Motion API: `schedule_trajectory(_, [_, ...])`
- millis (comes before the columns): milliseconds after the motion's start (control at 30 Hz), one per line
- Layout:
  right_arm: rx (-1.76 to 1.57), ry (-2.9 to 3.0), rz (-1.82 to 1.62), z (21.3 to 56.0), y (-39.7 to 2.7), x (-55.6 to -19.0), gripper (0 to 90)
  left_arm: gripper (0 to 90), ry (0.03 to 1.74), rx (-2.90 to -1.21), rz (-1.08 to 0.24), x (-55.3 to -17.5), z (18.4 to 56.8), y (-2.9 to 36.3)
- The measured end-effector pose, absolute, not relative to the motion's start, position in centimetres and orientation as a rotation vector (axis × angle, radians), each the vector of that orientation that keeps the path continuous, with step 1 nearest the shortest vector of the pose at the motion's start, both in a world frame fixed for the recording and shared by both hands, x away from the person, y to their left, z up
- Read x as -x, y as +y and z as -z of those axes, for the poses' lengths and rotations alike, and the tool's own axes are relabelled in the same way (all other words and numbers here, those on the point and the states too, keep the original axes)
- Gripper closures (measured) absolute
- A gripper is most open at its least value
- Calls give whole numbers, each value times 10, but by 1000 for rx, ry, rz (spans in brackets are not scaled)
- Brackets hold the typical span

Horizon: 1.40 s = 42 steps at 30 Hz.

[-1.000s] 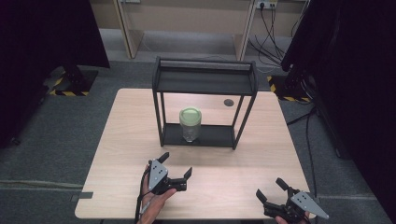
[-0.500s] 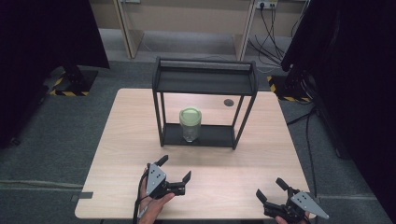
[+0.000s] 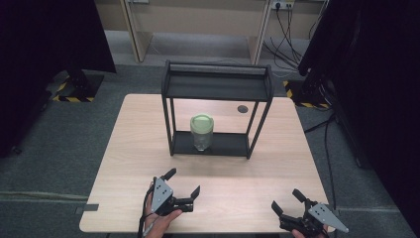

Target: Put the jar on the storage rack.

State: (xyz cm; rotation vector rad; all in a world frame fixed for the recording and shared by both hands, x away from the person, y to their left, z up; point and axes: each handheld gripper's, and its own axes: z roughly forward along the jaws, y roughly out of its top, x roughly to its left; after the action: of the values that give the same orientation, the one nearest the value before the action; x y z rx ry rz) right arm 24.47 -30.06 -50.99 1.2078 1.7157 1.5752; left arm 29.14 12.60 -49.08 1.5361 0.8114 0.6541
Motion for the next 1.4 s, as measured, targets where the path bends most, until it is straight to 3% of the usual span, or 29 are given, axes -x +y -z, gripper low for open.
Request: schedule_trajectory(1400, [-1203,1720,-1572,510,-298,-245,34,0,806,-1551,-651,-259,497,146])
